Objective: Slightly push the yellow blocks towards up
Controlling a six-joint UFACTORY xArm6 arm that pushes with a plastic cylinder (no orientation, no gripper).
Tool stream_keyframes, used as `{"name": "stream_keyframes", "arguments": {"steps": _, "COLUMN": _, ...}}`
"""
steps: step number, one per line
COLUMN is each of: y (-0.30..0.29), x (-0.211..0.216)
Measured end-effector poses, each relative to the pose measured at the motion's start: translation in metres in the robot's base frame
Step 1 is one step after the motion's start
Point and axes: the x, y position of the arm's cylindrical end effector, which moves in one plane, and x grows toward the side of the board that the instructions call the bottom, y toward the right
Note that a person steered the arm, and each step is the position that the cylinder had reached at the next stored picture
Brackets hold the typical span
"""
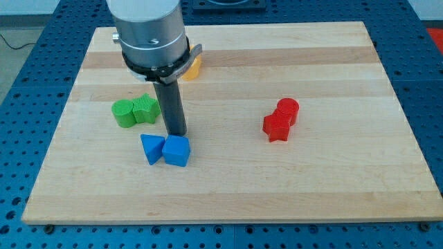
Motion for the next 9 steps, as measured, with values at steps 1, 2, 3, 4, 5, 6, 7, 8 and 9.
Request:
{"name": "stream_keyframes", "arguments": {"steps": 1, "y": 0.008, "x": -0.029}}
{"name": "stream_keyframes", "arguments": {"steps": 2, "y": 0.012, "x": -0.041}}
{"name": "stream_keyframes", "arguments": {"steps": 3, "y": 0.012, "x": -0.058}}
{"name": "stream_keyframes", "arguments": {"steps": 4, "y": 0.012, "x": -0.084}}
{"name": "stream_keyframes", "arguments": {"steps": 5, "y": 0.008, "x": -0.112}}
{"name": "stream_keyframes", "arguments": {"steps": 6, "y": -0.004, "x": -0.144}}
{"name": "stream_keyframes", "arguments": {"steps": 7, "y": -0.011, "x": -0.155}}
{"name": "stream_keyframes", "arguments": {"steps": 8, "y": 0.018, "x": -0.145}}
{"name": "stream_keyframes", "arguments": {"steps": 9, "y": 0.055, "x": -0.149}}
